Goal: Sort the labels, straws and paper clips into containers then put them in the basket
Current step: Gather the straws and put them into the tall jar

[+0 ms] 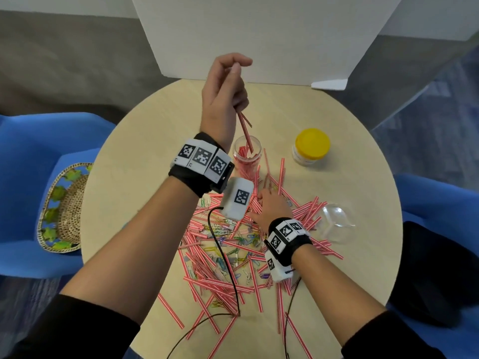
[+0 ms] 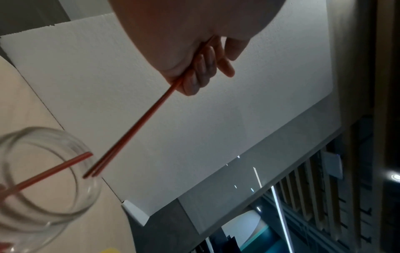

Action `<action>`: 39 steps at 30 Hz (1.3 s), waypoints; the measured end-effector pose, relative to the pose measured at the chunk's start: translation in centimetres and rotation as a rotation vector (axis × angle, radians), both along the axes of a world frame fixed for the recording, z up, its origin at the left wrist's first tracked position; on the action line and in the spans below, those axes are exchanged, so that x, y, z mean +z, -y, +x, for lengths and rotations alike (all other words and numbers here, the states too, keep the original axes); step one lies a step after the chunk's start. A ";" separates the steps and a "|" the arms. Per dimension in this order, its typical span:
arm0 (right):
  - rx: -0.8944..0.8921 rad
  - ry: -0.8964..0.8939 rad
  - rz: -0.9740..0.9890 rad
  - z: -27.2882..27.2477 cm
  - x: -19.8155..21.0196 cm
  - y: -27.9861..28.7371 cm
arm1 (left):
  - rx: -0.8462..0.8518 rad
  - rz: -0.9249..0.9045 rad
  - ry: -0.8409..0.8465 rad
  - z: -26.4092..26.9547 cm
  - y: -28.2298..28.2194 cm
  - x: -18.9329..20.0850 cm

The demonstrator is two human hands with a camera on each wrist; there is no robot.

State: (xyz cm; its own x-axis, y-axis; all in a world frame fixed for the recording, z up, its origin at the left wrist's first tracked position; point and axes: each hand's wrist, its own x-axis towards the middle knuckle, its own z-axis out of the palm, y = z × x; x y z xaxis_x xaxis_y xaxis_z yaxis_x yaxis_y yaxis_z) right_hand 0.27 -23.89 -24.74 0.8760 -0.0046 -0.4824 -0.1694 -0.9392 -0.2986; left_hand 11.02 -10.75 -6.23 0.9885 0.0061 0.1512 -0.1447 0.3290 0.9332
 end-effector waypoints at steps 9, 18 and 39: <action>-0.016 -0.110 -0.066 1.4 0.7 -0.8 | -0.087 0.053 -0.063 -1.3 0.0 -2.2; 0.022 -0.039 -0.162 0.1 0.5 -0.9 | -0.123 0.092 -0.027 -1.8 -1.0 -1.8; 0.002 0.049 -0.187 0.9 1.3 -1.4 | -0.081 1.024 0.194 -1.2 -1.5 -8.3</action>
State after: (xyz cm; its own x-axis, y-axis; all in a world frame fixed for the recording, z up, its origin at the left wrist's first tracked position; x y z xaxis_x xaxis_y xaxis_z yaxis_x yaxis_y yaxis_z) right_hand 1.14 -22.45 -23.45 0.8985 -0.0884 -0.4299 -0.1571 -0.9794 -0.1270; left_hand 9.78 -9.23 -14.49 0.9385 -0.2793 0.2032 -0.3347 -0.5904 0.7344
